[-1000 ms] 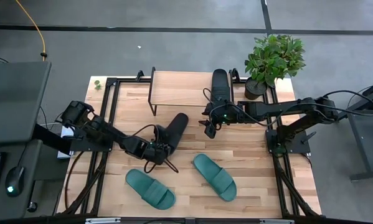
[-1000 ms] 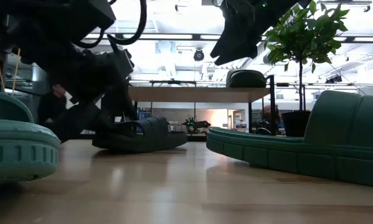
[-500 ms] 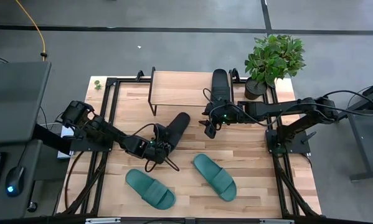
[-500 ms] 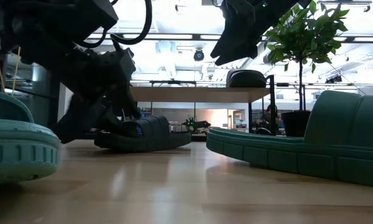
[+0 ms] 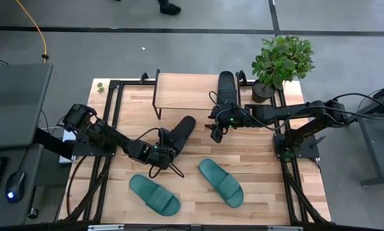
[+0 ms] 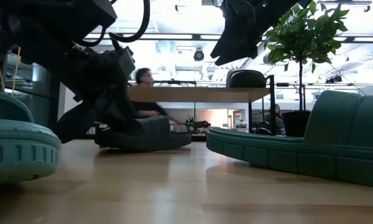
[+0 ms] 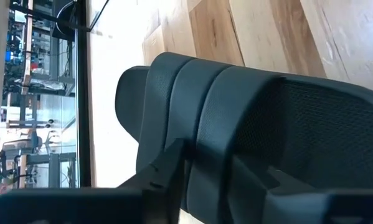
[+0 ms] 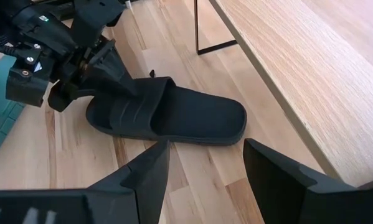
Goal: Pick and place slides into the shelf
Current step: Put the black slipper on the shelf
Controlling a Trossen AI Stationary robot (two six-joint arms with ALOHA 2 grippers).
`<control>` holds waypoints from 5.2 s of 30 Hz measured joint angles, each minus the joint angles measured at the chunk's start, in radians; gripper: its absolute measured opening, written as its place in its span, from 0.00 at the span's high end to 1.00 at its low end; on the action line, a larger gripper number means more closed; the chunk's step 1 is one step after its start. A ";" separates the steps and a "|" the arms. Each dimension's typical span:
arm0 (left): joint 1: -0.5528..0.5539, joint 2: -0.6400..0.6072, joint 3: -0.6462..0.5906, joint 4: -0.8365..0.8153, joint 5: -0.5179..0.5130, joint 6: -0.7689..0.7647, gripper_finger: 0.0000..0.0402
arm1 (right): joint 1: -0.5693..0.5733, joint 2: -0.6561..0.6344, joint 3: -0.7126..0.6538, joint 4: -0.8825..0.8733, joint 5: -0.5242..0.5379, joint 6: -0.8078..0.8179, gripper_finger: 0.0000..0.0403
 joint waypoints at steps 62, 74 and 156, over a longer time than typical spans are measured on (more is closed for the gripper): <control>-0.018 0.001 0.475 -0.694 -0.229 -0.237 0.97 | 0.336 -0.001 0.094 -0.071 0.521 -0.372 0.51; -0.059 0.001 0.612 -0.734 -0.300 -0.203 0.93 | 0.414 0.005 0.094 -0.026 0.560 -0.539 0.51; -0.342 0.000 0.505 -0.807 0.191 -0.422 0.81 | 0.482 0.123 0.094 0.340 0.593 -0.837 0.51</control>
